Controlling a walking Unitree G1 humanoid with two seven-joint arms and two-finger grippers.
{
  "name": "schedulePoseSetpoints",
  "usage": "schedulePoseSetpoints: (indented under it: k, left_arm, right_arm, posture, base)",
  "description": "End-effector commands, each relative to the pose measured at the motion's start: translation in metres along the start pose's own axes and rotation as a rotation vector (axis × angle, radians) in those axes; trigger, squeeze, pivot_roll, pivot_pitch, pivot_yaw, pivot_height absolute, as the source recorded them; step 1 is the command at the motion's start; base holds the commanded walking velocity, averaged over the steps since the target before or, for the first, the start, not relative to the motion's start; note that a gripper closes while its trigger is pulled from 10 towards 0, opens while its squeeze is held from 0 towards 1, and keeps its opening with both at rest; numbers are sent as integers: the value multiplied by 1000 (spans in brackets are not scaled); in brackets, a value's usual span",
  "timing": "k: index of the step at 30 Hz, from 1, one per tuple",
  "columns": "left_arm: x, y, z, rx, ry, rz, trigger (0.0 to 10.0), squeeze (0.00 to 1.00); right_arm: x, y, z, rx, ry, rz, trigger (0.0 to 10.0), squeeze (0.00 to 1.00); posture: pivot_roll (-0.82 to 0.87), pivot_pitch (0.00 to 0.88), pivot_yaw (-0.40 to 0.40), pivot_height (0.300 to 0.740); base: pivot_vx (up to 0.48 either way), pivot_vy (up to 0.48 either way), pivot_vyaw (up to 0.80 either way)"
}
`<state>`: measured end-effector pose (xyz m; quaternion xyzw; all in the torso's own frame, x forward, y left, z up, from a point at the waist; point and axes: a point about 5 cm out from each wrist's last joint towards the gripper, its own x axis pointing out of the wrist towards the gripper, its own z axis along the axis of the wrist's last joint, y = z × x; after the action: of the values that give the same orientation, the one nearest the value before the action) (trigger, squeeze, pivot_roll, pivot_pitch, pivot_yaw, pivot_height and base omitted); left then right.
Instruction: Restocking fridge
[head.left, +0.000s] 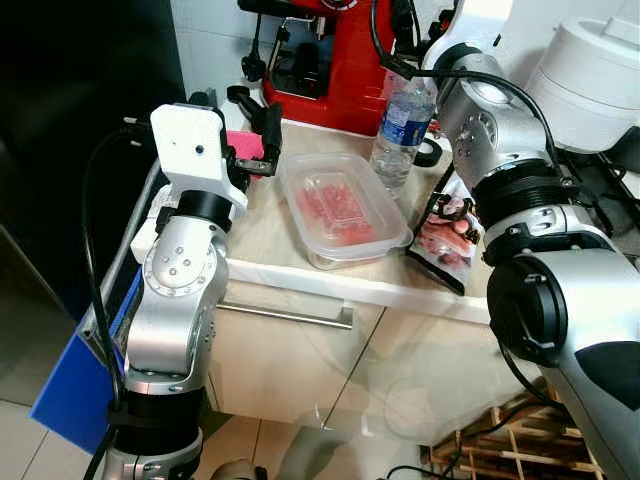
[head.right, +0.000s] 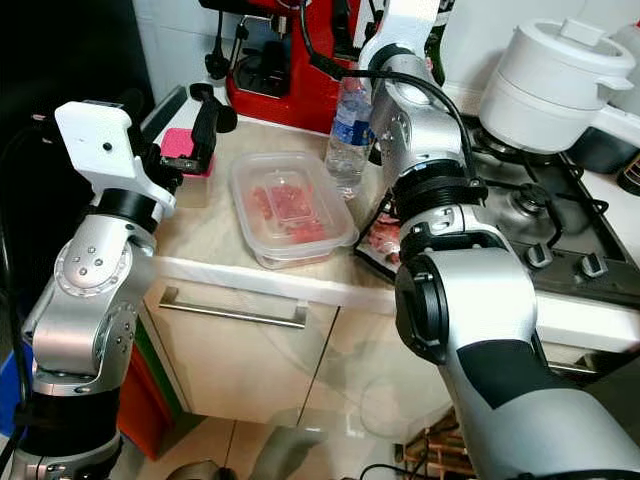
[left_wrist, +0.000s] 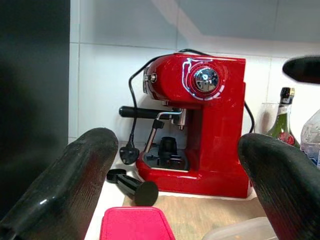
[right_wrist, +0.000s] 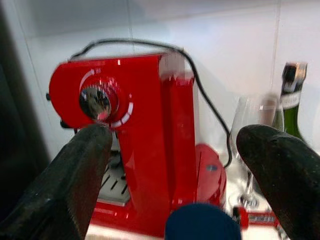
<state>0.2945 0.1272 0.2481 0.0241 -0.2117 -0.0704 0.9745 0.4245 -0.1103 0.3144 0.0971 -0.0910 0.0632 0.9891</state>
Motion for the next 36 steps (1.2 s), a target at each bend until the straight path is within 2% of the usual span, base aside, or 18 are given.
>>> schedulePoseSetpoints:
  k: [1,2,3,4,11,14,17,27,36]
  left_arm:
    - [2,-5,4,-7,-12,-22,10000,0]
    - [2,-5,4,-7,-13,-21,10000,0]
    - [2,-5,4,-6,-12,-21,10000,0]
    - [2,-3,4,-6,-10,-17,10000,0]
    - [3,-2,2,-26,2,-3,10000,0]
    - [4,-3,2,-24,2,-10,10000,0]
    - [4,-3,1,-19,1,-16,10000,0]
    - [7,-4,-2,-7,25,-28,10000,0]
    - [9,-3,-4,13,28,-30,10000,0]
  right_arm:
    - [1,-3,2,39,30,-4,9373,0]
    - [1,-3,0,53,50,-3,6980,0]
    - [1,-3,-3,62,66,-4,5373,0]
    - [1,-3,-8,75,88,0,0,0]
    - [-1,-6,-16,58,96,-23,0,0]
    - [-1,-7,-12,40,63,-28,0,0]
    - [-1,-5,-4,-27,-1,-12,0,0]
    - [-5,-5,-21,27,47,-13,0,0]
    - [-8,-9,-21,45,-6,-22,0,0]
  posture:
    - [168,0,-105,740]
    - [168,0,-106,740]
    - [168,0,-106,740]
    - [168,0,-108,740]
    - [158,0,-109,740]
    - [152,0,-109,740]
    - [149,0,-111,740]
    - [149,0,-101,740]
    - [147,0,-94,740]
  base:
    - [0,0,0]
    - [0,0,0]
    - [0,0,0]
    - [0,0,0]
    - [0,0,0]
    - [0,0,0]
    - [0,0,0]
    - [0,0,0]
    - [0,0,0]
